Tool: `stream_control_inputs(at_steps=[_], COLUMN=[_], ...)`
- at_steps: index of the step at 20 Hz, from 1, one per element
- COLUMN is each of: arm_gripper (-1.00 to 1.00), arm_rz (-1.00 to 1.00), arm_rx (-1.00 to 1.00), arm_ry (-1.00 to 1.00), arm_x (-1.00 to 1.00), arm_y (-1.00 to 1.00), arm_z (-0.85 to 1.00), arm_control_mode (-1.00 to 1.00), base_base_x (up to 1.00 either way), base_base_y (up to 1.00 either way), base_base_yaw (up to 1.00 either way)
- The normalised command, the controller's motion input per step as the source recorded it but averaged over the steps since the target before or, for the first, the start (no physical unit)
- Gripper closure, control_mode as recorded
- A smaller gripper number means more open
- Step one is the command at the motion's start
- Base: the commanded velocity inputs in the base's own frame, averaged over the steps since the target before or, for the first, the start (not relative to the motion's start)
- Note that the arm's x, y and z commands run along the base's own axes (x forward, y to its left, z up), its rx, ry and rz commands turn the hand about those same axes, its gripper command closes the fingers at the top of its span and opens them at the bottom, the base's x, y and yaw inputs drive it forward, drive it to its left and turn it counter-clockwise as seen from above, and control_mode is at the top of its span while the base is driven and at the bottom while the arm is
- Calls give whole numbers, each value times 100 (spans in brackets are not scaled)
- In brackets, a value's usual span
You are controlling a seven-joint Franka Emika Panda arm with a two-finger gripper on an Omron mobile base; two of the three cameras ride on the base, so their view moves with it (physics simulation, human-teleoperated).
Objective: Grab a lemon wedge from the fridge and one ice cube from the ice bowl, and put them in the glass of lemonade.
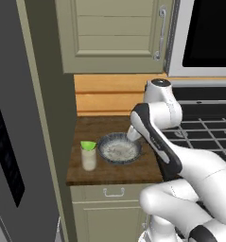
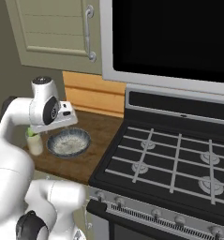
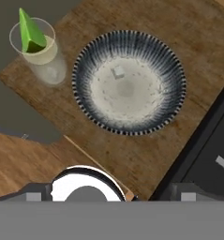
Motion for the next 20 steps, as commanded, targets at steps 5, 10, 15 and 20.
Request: stream_control_inputs(at_steps=[5,10,15,20], arm_gripper=[-100,-100,-100,-100], arm_rz=[-13,-23,-20,-16], arm_rx=[5,7,3,2], arm_ry=[0,3,0,0], arm_x=[-48,-38,-34,-30], arm_y=[-51,-44,-23,-13], arm_z=[-3,0,0,2], arm_control_mode=[-100,-100,-100,-100], base_base_x=[0,0,0,0], base_base_y=[0,0,0,0], base_base_yaw=[0,0,0,0])
